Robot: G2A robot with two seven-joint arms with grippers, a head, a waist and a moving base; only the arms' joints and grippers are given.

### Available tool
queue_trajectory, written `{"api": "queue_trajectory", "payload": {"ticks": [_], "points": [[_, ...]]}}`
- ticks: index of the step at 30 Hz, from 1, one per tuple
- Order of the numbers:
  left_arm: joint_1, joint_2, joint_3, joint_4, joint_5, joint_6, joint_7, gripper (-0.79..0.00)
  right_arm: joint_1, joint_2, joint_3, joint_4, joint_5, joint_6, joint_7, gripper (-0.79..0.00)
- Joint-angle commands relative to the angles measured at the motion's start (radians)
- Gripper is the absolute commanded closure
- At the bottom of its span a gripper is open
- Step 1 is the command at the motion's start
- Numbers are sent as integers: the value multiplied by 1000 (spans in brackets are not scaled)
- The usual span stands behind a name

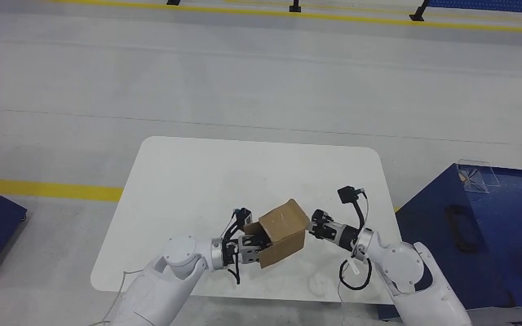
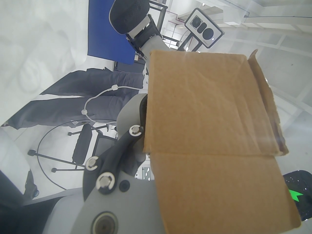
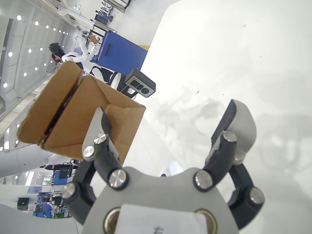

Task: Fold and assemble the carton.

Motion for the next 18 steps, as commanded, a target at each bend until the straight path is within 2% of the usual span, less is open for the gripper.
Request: {"api": "queue_trajectory", "payload": {"ticks": [1, 10, 18], "points": [[-2, -1, 1, 2, -1, 1, 1, 0, 0, 1, -3, -1, -12, 3, 1, -785], [-9, -3, 5, 11, -9, 1, -7, 0, 1, 1, -13, -2, -10, 4, -14, -785], [-9, -3, -1, 21, -49, 4, -46, 0, -6, 1, 32, 26, 100, -8, -49, -785]]}}
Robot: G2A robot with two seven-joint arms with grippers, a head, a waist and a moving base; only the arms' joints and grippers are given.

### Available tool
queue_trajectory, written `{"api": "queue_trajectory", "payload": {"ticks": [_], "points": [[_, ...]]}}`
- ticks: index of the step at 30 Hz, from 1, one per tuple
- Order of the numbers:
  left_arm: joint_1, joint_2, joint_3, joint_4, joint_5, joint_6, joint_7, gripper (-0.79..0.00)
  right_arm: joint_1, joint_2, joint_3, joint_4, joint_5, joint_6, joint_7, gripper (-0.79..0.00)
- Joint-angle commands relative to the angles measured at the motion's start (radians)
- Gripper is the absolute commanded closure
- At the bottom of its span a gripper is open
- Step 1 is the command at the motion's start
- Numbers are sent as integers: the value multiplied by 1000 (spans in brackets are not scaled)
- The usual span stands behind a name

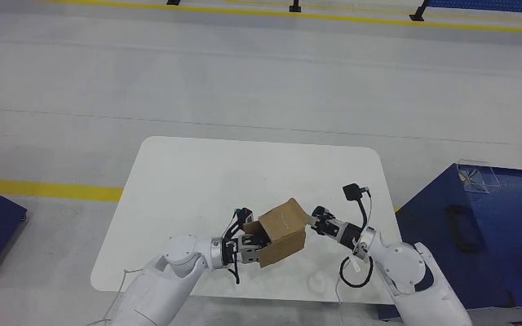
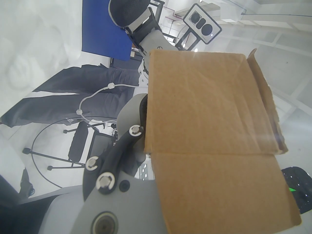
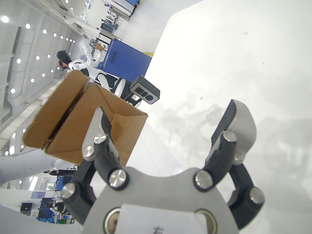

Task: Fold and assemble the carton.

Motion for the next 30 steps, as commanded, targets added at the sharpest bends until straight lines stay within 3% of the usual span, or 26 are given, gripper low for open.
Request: {"api": "queue_trajectory", "payload": {"ticks": [1, 6, 15, 22, 27, 30], "points": [[0, 1, -3, 4, -7, 0, -9, 0, -1, 2, 21, 19, 15, 5, 2, -785], [4, 2, -5, 8, -6, -4, -13, 0, 5, 6, 10, 57, -47, 29, 34, -785], [-3, -3, 12, 15, -4, -1, -5, 0, 5, -1, -56, 27, -12, -10, 45, -785], [1, -4, 11, 19, -8, -11, -9, 0, -15, 8, 50, 32, 68, -48, -13, -785], [-5, -4, 15, 29, 0, 1, -8, 0, -56, 12, 176, 45, 211, -102, -121, -785], [-5, -4, 15, 29, 0, 1, -8, 0, -93, 10, 243, 46, 231, -141, -245, -785]]}}
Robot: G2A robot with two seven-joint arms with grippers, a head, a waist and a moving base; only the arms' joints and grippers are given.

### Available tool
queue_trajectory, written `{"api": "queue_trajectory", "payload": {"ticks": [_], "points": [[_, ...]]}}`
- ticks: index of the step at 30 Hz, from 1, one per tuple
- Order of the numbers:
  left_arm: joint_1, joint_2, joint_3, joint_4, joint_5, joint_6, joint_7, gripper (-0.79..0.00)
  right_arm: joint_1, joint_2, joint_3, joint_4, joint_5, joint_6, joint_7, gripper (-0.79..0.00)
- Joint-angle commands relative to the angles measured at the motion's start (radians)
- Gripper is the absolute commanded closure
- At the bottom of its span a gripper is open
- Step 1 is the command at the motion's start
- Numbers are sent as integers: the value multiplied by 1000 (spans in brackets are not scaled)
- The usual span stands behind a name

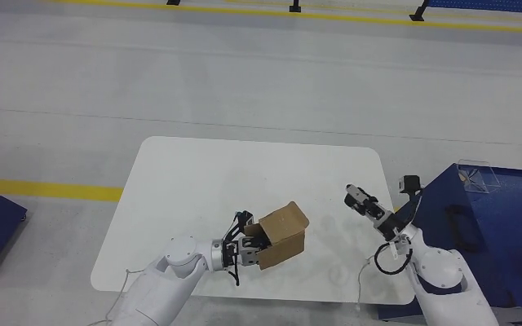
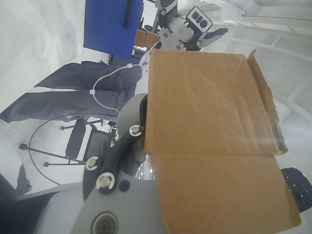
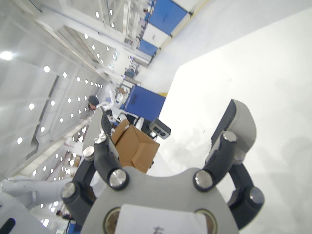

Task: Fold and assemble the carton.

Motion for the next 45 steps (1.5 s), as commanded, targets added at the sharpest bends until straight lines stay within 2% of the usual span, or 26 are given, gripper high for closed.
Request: {"api": "queue_trajectory", "payload": {"ticks": [1, 16, 18, 21, 23, 26, 28, 30, 34, 37, 42, 45], "points": [[0, 0, 0, 0, 0, 0, 0, 0, -28, -2, 28, -8, 6, -24, -69, -785], [0, 0, 0, 0, 0, 0, 0, 0, -36, -3, 29, -14, 17, -35, -65, -785], [9, 0, 5, -63, 4, 80, 52, 0, -36, -3, 29, -14, 17, -35, -65, -785], [55, 1, -8, -221, -56, 259, 199, 0, -36, -3, 29, -14, 17, -35, -65, -785], [94, -2, -18, -327, -115, 380, 351, 0, -36, -3, 29, -14, 17, -35, -65, -785], [162, -14, -14, -465, -228, 483, 589, 0, -36, -3, 29, -14, 17, -35, -65, -785], [211, -28, -15, -523, -362, 509, 762, 0, -36, -3, 29, -14, 17, -35, -65, -785], [239, -42, 9, -583, -451, 509, 907, 0, -36, -3, 29, -14, 17, -35, -65, -785], [286, -68, 48, -630, -639, 482, 1162, 0, -36, -3, 29, -14, 17, -35, -65, -785], [291, -83, 45, -646, -802, 463, 1284, 0, -36, -3, 29, -14, 17, -35, -65, -785], [294, -102, 15, -646, -1007, 348, 1505, 0, -36, -3, 29, -14, 17, -35, -65, -785], [282, -111, 12, -618, -1039, 266, 1642, 0, -36, -3, 29, -14, 17, -35, -65, -785]]}}
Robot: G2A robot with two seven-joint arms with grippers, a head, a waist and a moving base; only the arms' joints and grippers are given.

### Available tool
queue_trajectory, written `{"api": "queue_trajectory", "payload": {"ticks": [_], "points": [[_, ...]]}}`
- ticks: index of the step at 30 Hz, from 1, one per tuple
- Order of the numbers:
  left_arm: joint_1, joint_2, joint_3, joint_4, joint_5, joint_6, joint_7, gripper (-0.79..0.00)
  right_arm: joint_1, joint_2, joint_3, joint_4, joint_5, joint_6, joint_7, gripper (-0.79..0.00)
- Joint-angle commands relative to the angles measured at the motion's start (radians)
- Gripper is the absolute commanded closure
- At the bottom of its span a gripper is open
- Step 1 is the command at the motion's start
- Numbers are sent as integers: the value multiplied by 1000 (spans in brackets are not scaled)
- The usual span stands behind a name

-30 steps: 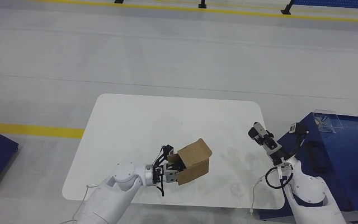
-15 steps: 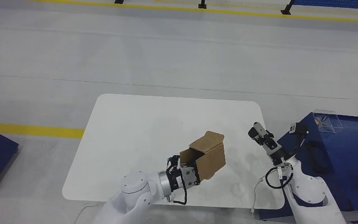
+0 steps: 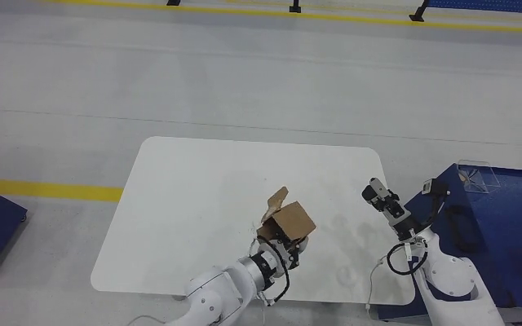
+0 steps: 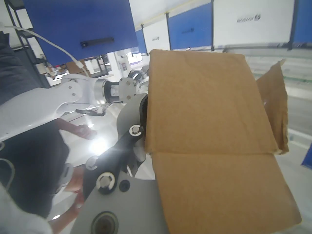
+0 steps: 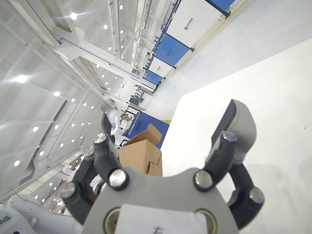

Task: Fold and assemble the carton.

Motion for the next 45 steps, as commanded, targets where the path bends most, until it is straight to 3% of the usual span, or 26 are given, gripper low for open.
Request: {"api": "queue_trajectory", "payload": {"ticks": [1, 7, 14, 21, 22, 26, 28, 31, 36, 37, 40, 45], "points": [[-11, -6, 8, 21, -11, -52, 104, 0, 0, 0, 0, 0, 0, 0, 0, -785], [-67, -30, 51, 123, -27, -164, 331, 0, 0, 0, 0, 0, 0, 0, 0, -785], [-170, -75, 132, 294, -73, -279, 521, 0, 0, 0, 0, 0, 0, 0, 0, -785], [-286, -122, 179, 440, -132, -314, 534, -22, 0, 0, 0, 0, 0, 0, 0, -785], [-302, -128, 183, 468, -138, -309, 531, -785, 0, 0, 0, 0, 0, 0, 0, -785], [-335, -145, 202, 492, -108, -321, 514, -785, 0, 0, 0, 0, 0, 0, 0, -785], [-334, -147, 207, 468, -82, -313, 528, -785, 0, 0, 0, 0, 0, 0, 0, -785], [-313, -136, 206, 359, 5, -254, 508, -785, 0, 0, 0, 0, 0, 0, 0, -785], [-214, -81, 149, 29, 203, 28, 438, -785, 0, 0, 0, 0, 0, 0, 0, -785], [-202, -68, 147, -36, 247, 128, 378, -785, 0, 0, 0, 0, 0, 0, 0, -785], [-154, -34, 98, -118, 345, 312, 222, -785, 0, 0, 0, 0, 0, 0, 0, -785], [-87, 9, 24, -152, 484, 425, -68, -785, 0, 0, 0, 0, 0, 0, 0, -785]]}}
